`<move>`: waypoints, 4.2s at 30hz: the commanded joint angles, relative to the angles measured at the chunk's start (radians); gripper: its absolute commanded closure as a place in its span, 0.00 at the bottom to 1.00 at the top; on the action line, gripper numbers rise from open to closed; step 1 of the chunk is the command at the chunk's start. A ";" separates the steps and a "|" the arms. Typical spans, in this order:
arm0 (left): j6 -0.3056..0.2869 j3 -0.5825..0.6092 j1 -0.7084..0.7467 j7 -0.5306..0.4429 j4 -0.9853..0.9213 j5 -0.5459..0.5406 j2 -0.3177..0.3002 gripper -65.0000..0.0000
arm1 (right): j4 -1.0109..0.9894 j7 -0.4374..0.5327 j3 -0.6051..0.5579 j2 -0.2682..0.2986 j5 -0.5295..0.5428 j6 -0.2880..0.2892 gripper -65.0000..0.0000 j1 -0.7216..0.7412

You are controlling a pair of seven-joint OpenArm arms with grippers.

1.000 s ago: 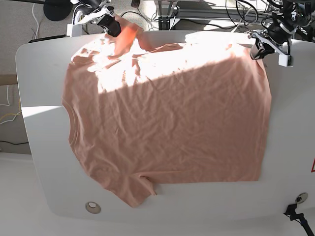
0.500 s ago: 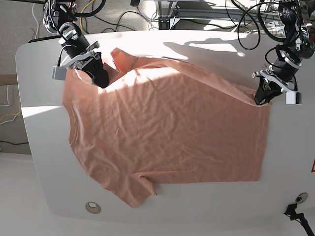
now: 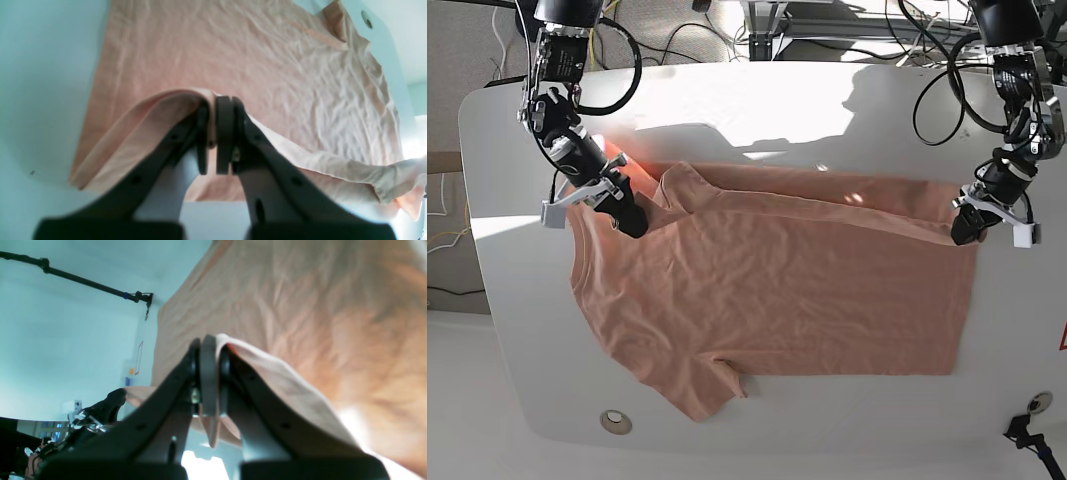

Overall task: Fold the T-shirt properly
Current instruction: 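Lift the shoulders and fold the collar half over toward the hem, then release the shirt and raise both grippers back toward the collar edge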

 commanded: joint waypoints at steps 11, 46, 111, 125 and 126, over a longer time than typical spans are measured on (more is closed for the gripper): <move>-0.002 0.053 -0.151 -0.023 -0.121 -0.011 -0.018 1.00 | -0.022 0.015 -0.018 0.056 0.023 0.007 1.00 0.115; -0.067 0.046 0.039 -0.184 0.201 0.443 -0.073 0.37 | 0.228 -0.042 0.019 0.146 -0.873 0.142 0.32 -0.052; -0.074 0.107 -0.142 -0.184 -0.305 0.541 -0.073 0.69 | -0.042 0.095 0.147 0.066 -0.934 0.306 1.00 -0.063; -0.073 0.090 0.142 -0.178 -0.049 0.537 -0.073 1.00 | 0.053 0.090 0.152 0.068 -0.934 0.352 1.00 -0.213; -0.073 0.081 0.185 -0.178 -0.020 0.537 -0.070 1.00 | 0.082 0.089 0.152 0.068 -0.934 0.352 1.00 -0.242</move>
